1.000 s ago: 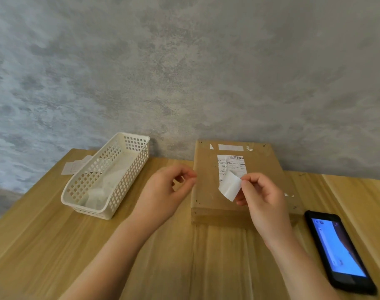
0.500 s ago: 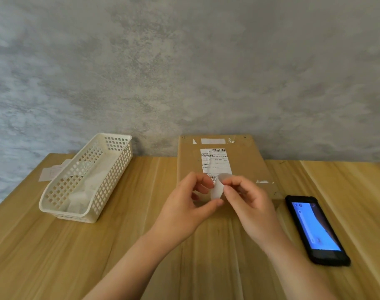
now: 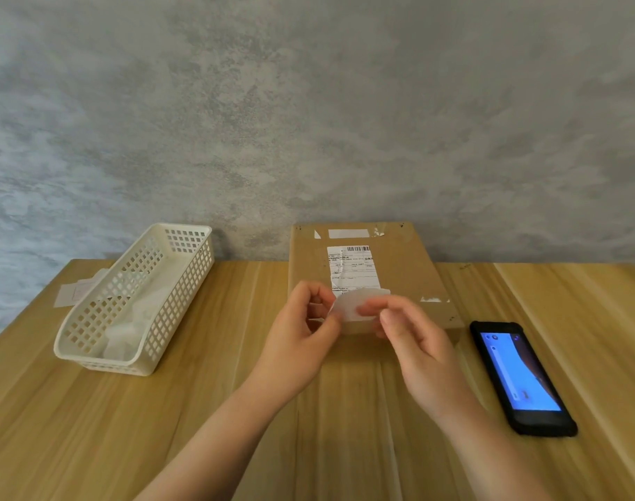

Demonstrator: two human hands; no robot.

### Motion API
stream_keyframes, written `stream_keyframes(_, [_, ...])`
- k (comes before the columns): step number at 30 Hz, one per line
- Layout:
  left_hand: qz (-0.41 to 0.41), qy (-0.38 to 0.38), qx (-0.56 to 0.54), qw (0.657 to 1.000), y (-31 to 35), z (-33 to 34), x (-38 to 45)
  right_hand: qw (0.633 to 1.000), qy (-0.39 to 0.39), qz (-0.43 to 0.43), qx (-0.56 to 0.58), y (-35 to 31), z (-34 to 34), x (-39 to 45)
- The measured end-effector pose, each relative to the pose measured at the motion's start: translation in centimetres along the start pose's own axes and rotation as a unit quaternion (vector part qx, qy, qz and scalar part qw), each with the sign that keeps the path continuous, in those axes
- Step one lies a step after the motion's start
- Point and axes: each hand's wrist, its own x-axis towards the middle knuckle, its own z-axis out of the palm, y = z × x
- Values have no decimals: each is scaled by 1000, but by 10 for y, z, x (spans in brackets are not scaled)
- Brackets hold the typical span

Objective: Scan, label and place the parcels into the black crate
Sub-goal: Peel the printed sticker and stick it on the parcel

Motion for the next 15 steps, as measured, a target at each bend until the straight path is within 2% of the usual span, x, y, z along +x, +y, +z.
stream_keyframes(3, [-26,-5,-45,999,4,3,6,988,110,24,-108,8,-12,8])
stream_keyframes(9, [-86,-35,-92,991,14,21,23,974,127,42,-185,14,-41,15])
stream_keyframes(11, [-74,-42,-44,995,13,28,31,970,132,54,-198,11,-51,17])
stream_keyframes(15, [14,-60,175,983,7,43,49,952,110,92,-269,7,-72,23])
